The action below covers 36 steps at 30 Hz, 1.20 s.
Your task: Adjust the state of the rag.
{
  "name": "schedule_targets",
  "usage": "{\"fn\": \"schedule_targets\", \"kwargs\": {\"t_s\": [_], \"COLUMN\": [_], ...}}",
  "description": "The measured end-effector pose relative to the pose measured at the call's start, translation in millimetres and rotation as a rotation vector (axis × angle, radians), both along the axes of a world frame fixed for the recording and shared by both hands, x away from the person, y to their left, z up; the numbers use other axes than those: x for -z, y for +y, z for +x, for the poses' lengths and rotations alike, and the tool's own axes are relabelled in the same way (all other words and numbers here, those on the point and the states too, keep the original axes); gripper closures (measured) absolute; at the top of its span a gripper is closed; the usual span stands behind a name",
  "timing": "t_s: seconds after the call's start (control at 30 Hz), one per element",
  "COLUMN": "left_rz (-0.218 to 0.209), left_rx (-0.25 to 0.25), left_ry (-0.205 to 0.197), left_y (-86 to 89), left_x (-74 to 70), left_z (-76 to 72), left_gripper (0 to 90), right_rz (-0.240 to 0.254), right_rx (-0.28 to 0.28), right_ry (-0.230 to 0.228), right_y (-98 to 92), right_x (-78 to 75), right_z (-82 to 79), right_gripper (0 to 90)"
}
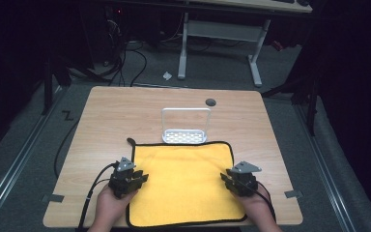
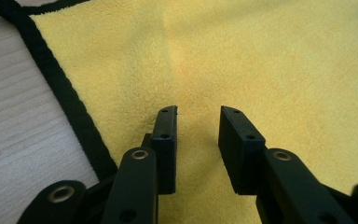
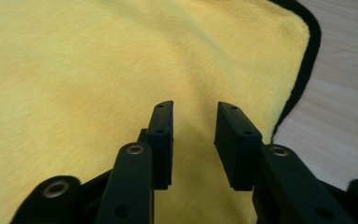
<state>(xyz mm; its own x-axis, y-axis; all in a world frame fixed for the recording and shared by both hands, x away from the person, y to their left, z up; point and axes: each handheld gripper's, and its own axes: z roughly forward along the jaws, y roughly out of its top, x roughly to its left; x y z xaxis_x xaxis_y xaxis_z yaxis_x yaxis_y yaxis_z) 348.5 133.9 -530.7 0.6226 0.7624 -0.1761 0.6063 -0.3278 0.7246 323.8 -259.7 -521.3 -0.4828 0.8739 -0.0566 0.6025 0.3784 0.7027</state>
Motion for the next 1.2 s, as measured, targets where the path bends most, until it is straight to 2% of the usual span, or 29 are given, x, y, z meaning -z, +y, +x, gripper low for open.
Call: {"fn": "schedule_targets", "kwargs": {"t_s": [0.07,0.13,0.2,0.27,0.33,0.37,0.4,0.53,0.6,0.7,0.77,0.87,0.9,0.93,1.03,1.07,1.1,1.2], "left_rz": [-0.008,-0.026,-0.046,-0.056,-0.054,-0.057,-0.057,-0.074,-0.073,-0.076,-0.057,-0.057,-0.057,-0.062,-0.060,-0.057,-0.057,-0.042], "left_rx": [0.001,-0.002,0.001,0.018,0.032,0.050,0.084,0.132,0.154,0.160,0.139,0.093,0.093,0.054,-0.004,-0.015,-0.015,-0.041], "left_ry": [0.000,0.003,0.005,0.013,0.015,0.015,0.011,0.001,-0.012,-0.009,-0.033,-0.060,-0.060,-0.076,-0.097,-0.097,-0.097,-0.102], "left_y": [-0.4,-1.5,-5.9,-15.4,-22.1,-29.9,-45.4,-72.5,-81.7,-83.0,-77.5,-65.0,-65.0,-56.8,-48.8,-47.7,-47.7,-51.0], "left_x": [0.6,1.7,2.9,3.1,2.8,2.9,3.2,4.9,5.4,4.6,2.3,-2.7,-2.7,-5.8,-7.2,-6.8,-6.8,-4.3], "left_z": [1.2,3.2,6.5,8.9,9.1,8.5,6.0,0.7,-1.6,-0.6,0.8,7.1,7.1,13.8,26.8,32.9,32.9,51.8], "left_gripper": [68.1,69.3,70.1,70.3,70.2,70.1,69.8,68.1,65.3,61.6,61.1,58.7,58.0,57.1,53.1,51.5,49.7,47.2], "right_rz": [0.012,-0.004,0.000,0.005,0.008,0.001,-0.004,-0.029,-0.075,-0.079,-0.056,-0.026,-0.026,-0.016,-0.005,-0.003,-0.003,0.008], "right_rx": [-0.008,-0.024,0.009,0.050,0.087,0.107,0.128,0.206,0.238,0.244,0.223,0.193,0.193,0.164,0.121,0.115,0.115,0.094], "right_ry": [0.021,0.032,0.046,0.049,0.044,0.036,0.031,0.009,-0.007,-0.018,-0.033,-0.060,-0.060,-0.067,-0.066,-0.064,-0.064,-0.059], "right_y": [1.9,1.6,-6.8,-20.6,-36.4,-44.0,-52.1,-78.0,-82.5,-80.3,-76.3,-67.5,-67.5,-60.9,-52.1,-49.7,-49.7,-43.8], "right_x": [1.1,3.2,2.1,1.9,2.2,2.5,2.7,3.2,2.9,2.1,-0.8,-6.7,-6.7,-8.4,-8.0,-7.6,-7.6,-6.5], "right_z": [8.7,12.9,16.6,17.4,14.3,12.0,10.0,6.2,6.7,5.9,2.9,-0.8,-0.8,-1.3,-0.9,-1.0,-1.0,-0.8], "right_gripper": [75.5,79.8,85.3,86.9,87.0,86.8,86.6,83.8,82.0,76.2,72.3,69.5,69.5,69.3,67.9,67.9,67.9,67.4]}}
